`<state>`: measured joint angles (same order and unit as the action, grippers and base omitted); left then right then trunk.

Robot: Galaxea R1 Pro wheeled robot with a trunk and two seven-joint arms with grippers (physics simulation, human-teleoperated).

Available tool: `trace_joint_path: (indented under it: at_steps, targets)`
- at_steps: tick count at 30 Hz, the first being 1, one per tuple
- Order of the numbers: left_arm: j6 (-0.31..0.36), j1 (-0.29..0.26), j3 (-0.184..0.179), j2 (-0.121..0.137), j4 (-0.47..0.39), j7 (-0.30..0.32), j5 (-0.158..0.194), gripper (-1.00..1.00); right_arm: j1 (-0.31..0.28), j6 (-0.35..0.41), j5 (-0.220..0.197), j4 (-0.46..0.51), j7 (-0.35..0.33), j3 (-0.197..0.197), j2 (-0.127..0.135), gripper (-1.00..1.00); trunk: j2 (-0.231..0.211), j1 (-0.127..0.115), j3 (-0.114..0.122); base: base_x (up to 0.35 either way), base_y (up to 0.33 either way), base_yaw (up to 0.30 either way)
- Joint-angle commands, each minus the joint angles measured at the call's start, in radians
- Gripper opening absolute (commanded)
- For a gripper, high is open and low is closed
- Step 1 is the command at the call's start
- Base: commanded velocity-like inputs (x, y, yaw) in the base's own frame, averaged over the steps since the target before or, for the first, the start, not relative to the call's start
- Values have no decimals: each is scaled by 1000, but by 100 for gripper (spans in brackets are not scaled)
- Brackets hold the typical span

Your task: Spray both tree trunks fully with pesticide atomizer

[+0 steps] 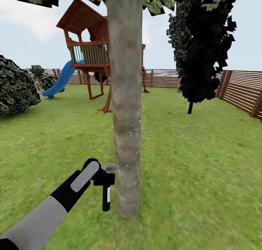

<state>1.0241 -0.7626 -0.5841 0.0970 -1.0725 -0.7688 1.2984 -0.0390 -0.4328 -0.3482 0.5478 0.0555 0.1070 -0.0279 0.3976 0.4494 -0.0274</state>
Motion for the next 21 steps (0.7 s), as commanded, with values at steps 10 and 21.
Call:
trace_joint_path:
  at_steps: [10,21]
  targets:
    - [-1,-1,-3,1,-3,-10,10,-100,-1,-4,-8,1,6,7,1,-100,2,1,1,-1,336,-175]
    - [-1,-1,-3,1,-3,-10,10,-100,-1,-4,-8,0,6,8,1,-100,2,1,3,-8,287,-81]
